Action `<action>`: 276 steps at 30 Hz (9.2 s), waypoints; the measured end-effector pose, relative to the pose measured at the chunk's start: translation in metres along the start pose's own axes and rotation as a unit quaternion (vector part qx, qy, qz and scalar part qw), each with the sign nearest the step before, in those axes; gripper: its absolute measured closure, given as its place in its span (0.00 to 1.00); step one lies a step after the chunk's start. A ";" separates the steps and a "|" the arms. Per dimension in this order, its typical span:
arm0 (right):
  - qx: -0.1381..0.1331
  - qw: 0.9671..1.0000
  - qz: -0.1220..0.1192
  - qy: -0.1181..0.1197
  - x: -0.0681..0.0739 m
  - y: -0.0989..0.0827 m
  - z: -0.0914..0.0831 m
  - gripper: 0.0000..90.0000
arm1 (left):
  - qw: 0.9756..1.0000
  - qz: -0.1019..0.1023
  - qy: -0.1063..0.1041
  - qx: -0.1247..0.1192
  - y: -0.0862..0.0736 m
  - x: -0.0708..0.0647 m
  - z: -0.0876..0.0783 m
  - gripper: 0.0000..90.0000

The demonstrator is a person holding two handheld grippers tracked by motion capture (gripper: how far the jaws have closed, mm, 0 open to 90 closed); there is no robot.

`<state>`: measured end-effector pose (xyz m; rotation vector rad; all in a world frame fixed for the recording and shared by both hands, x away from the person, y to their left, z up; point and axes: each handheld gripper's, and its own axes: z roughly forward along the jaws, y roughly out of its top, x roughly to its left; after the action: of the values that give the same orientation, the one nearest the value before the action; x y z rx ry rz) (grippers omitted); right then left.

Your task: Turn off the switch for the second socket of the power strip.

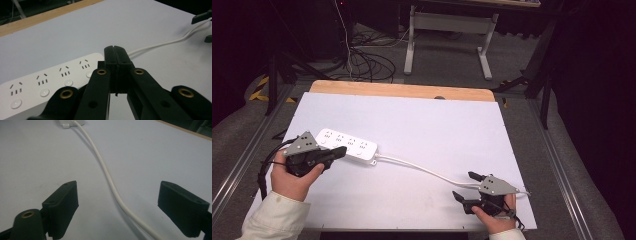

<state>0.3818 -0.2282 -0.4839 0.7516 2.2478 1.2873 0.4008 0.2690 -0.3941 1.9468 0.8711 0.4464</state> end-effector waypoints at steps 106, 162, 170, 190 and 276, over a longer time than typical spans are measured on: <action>0.002 1.000 -0.001 0.008 -0.001 -0.002 0.001 0.19 | 0.986 -0.024 0.063 0.150 -0.021 0.057 0.082 1.00; 0.004 1.000 -0.001 0.010 -0.001 -0.002 0.001 0.18 | 0.988 -0.021 0.088 0.124 -0.025 0.052 0.080 1.00; 0.006 1.000 -0.001 0.009 -0.001 -0.002 0.001 0.18 | 0.994 -0.030 0.076 0.079 -0.015 0.043 0.067 0.87; 0.007 1.000 0.003 0.009 0.000 -0.003 0.001 0.18 | 0.997 -0.011 0.053 0.046 0.003 0.026 0.041 0.80; 0.009 0.999 0.019 0.044 0.002 -0.002 -0.001 0.14 | 0.997 0.022 -0.056 -0.050 -0.113 -0.010 -0.001 0.17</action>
<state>0.3789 -0.2287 -0.4853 0.7600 2.3292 1.3434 0.3491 0.2984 -0.4906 1.8838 0.7216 0.3948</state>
